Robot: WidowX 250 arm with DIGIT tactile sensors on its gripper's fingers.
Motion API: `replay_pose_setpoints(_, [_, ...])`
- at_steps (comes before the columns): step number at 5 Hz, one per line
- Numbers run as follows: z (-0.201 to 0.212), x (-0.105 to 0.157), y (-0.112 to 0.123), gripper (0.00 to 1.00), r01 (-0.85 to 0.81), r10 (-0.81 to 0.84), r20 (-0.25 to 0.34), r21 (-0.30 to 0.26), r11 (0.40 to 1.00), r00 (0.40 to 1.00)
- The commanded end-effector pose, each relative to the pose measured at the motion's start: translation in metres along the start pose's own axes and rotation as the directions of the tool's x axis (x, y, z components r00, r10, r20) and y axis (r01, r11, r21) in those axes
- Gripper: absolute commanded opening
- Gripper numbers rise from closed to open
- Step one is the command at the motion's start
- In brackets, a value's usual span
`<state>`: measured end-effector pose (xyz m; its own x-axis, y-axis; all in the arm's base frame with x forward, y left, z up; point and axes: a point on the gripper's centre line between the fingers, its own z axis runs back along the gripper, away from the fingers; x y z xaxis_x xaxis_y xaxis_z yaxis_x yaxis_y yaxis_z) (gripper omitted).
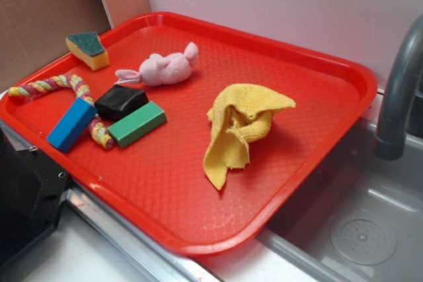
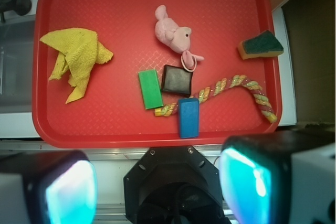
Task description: Grab the yellow cloth.
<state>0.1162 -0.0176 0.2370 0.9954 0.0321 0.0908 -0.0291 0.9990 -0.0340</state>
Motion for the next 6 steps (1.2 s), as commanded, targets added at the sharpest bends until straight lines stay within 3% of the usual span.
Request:
replay_pose_setpoints(1, [0.000,0.000,0.000,1.00,0.000,0.000,0.000,0.000,1.000,1.000])
replay_pose_setpoints(2, [-0.051,0.007,0.000,1.00,0.076,-0.073,-0.036,0.095,0.993,0.997])
replay_pose_setpoints(3, [-0.102,0.016,-0.024,1.00,0.067,-0.067,-0.011,0.032,0.997,0.998])
replay_pose_setpoints(5, [-0.196,0.086,-0.089,1.00,0.105,-0.103,0.024,-0.138,0.985,0.994])
replay_pose_setpoints(6, [-0.207,0.106,-0.119,1.00,0.141,-0.141,0.015,-0.147,0.979,0.990])
